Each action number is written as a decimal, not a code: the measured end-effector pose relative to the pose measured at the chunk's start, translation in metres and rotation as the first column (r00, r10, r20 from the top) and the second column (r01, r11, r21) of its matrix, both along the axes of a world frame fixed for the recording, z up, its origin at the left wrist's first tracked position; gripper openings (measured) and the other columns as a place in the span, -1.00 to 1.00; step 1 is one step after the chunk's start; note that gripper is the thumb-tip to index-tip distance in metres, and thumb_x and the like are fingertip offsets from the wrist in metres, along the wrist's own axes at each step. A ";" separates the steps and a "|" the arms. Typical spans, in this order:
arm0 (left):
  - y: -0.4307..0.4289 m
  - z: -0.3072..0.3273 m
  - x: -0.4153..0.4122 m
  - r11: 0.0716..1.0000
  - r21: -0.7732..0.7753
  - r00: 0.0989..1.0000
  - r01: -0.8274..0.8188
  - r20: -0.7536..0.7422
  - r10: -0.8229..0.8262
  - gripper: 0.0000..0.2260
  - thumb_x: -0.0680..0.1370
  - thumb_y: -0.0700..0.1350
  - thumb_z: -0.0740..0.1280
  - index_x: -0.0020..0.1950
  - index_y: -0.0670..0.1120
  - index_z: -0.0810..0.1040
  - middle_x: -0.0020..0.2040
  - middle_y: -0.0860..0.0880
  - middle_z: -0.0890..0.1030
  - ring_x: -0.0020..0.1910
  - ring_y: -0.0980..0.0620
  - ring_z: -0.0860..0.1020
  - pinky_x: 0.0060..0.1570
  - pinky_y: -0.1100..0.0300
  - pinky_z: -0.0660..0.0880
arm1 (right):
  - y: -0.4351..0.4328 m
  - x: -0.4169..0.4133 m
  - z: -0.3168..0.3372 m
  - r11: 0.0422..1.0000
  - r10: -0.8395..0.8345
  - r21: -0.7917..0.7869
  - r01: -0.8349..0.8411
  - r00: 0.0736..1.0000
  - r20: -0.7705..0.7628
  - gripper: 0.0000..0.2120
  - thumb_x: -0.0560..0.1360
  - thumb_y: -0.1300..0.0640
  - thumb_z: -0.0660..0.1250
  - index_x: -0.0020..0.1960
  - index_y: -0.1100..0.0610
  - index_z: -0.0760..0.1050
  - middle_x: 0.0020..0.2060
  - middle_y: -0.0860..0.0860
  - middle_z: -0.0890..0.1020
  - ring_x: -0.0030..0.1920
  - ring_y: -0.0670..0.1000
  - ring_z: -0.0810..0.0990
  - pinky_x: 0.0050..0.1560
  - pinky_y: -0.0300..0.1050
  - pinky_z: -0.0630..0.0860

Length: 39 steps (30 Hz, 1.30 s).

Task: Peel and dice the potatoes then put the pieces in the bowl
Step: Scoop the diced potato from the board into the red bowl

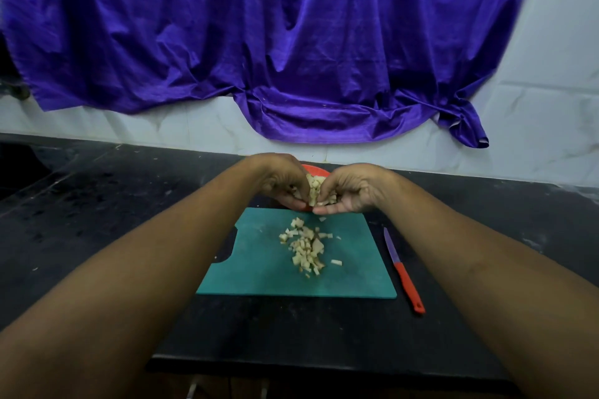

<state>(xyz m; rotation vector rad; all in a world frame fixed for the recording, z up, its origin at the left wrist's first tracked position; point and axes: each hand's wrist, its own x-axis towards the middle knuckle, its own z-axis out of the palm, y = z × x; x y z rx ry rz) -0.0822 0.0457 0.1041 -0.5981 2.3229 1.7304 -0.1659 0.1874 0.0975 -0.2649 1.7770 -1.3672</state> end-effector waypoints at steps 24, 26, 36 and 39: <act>-0.049 -0.021 -0.059 0.938 -0.317 0.978 -0.137 -0.193 0.078 -0.74 0.64 -0.17 0.31 0.23 -0.30 0.63 -0.02 -0.16 0.57 -0.01 -0.08 0.49 0.05 0.01 0.49 | -0.058 -0.054 0.001 0.989 0.015 0.141 0.036 0.938 -0.347 -0.67 0.72 0.07 0.13 0.17 0.25 0.59 0.06 0.12 0.70 0.34 0.14 0.53 0.50 0.12 0.29; -0.048 -0.023 -0.053 0.941 -0.308 0.974 -0.141 -0.215 0.075 -0.76 0.64 -0.18 0.31 0.23 -0.27 0.64 0.03 -0.14 0.61 0.03 -0.07 0.52 0.17 -0.05 0.55 | -0.055 -0.050 0.000 0.993 0.001 0.107 0.046 0.916 -0.402 -0.66 0.72 0.07 0.14 0.22 0.26 0.59 0.11 0.15 0.70 0.36 0.17 0.56 0.39 0.07 0.40; -0.034 -0.035 -0.010 0.980 -0.098 0.940 -0.170 -0.316 0.132 -0.79 0.60 -0.40 0.30 0.16 -0.20 0.62 0.13 -0.15 0.64 0.04 -0.04 0.64 -0.06 0.17 0.65 | -0.012 -0.027 0.006 0.994 -0.101 -0.066 0.086 0.954 -0.283 -0.73 0.69 0.31 0.14 0.28 0.41 0.50 0.03 0.31 0.68 -0.04 0.24 0.74 -0.05 0.07 0.72; -0.026 -0.039 0.004 0.973 0.067 0.923 -0.220 -0.309 0.230 -0.80 0.60 -0.43 0.27 0.10 -0.23 0.62 0.08 -0.18 0.64 -0.08 -0.05 0.67 -0.10 0.14 0.69 | 0.005 -0.011 0.003 1.000 -0.018 0.000 0.018 0.964 -0.265 -0.75 0.69 0.29 0.17 0.25 0.39 0.52 -0.15 0.23 0.71 -0.18 0.17 0.74 -0.20 0.01 0.72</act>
